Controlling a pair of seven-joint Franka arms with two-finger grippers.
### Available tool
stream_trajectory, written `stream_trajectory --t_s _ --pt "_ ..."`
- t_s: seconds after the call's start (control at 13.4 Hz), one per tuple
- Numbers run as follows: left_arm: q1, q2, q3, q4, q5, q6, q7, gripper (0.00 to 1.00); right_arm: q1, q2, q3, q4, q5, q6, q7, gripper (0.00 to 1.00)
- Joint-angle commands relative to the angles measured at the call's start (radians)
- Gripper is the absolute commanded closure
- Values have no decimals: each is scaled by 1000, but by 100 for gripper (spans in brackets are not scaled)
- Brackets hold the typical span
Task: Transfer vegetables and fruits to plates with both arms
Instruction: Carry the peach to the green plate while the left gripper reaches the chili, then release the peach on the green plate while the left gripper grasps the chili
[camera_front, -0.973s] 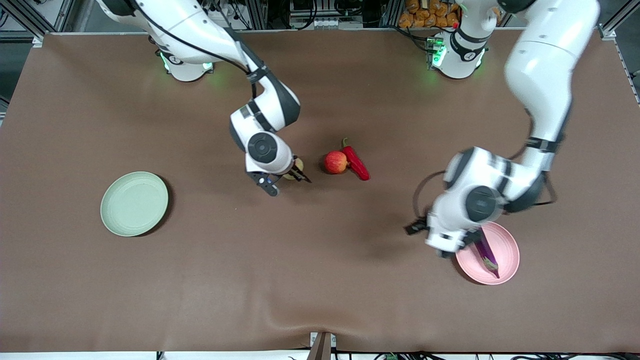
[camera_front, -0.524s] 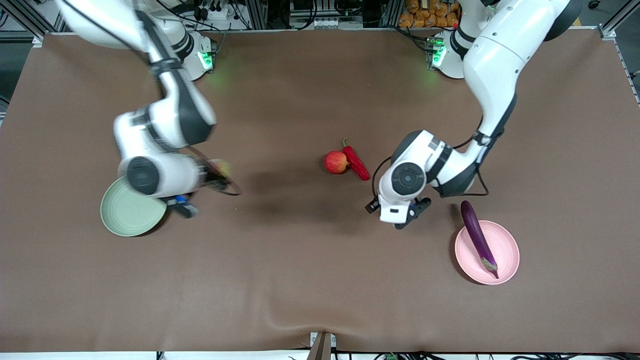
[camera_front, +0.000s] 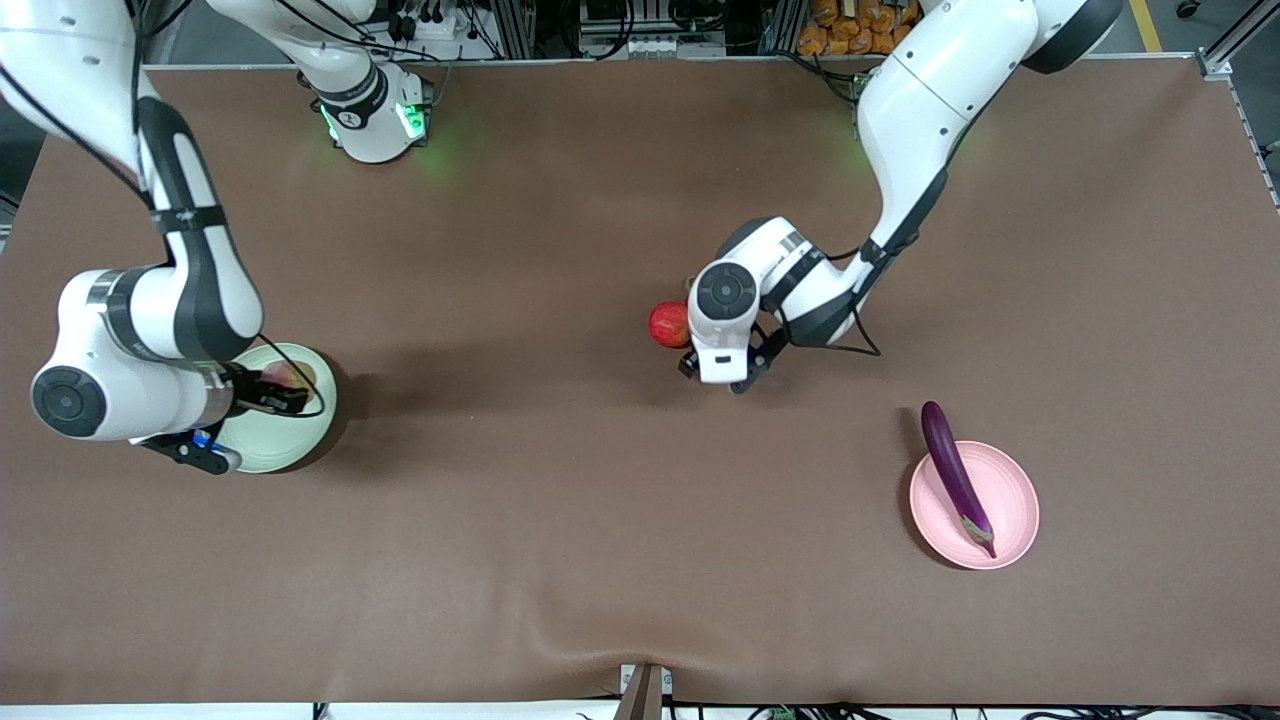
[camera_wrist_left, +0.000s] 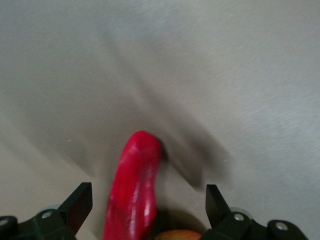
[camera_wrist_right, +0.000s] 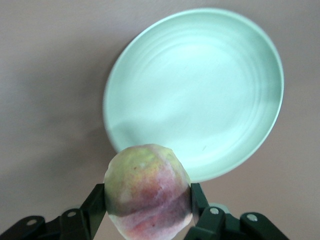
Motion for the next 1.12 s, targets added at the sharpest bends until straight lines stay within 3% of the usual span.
stream_trajectory --t_s 0.0,0.07,0.22,0.3,0.37,0.45,0.67,0.9,1.05 --pt "12 -101 3 -155 19 91 -18 0 -90 10 25 -54 -29 92 -122 100" --pt "12 -103 2 -166 17 105 -20 12 -108 13 25 -69 -29 121 -161 100" --pt "16 -94 -1 -166 16 113 -20 60 -162 38 27 -71 -28 133 -253 100" --pt "18 -91 -1 -164 16 114 -20 78 -174 53 25 -71 -28 150 -274 100" --pt "21 -87 -1 -164 17 124 -18 100 -184 62 27 -71 -28 156 -276 47" --pt "27 -92 -1 -163 16 127 -17 100 -178 62 27 -71 -25 155 -273 0" --pt "112 -164 -1 -158 16 99 97 100 -172 49 35 -49 3 91 -262 0" --pt "260 -216 -1 -131 16 15 332 100 -149 29 48 29 159 -87 -224 0" --pt "362 -219 -1 -88 16 -14 496 100 -75 -5 48 32 225 -129 -56 0"
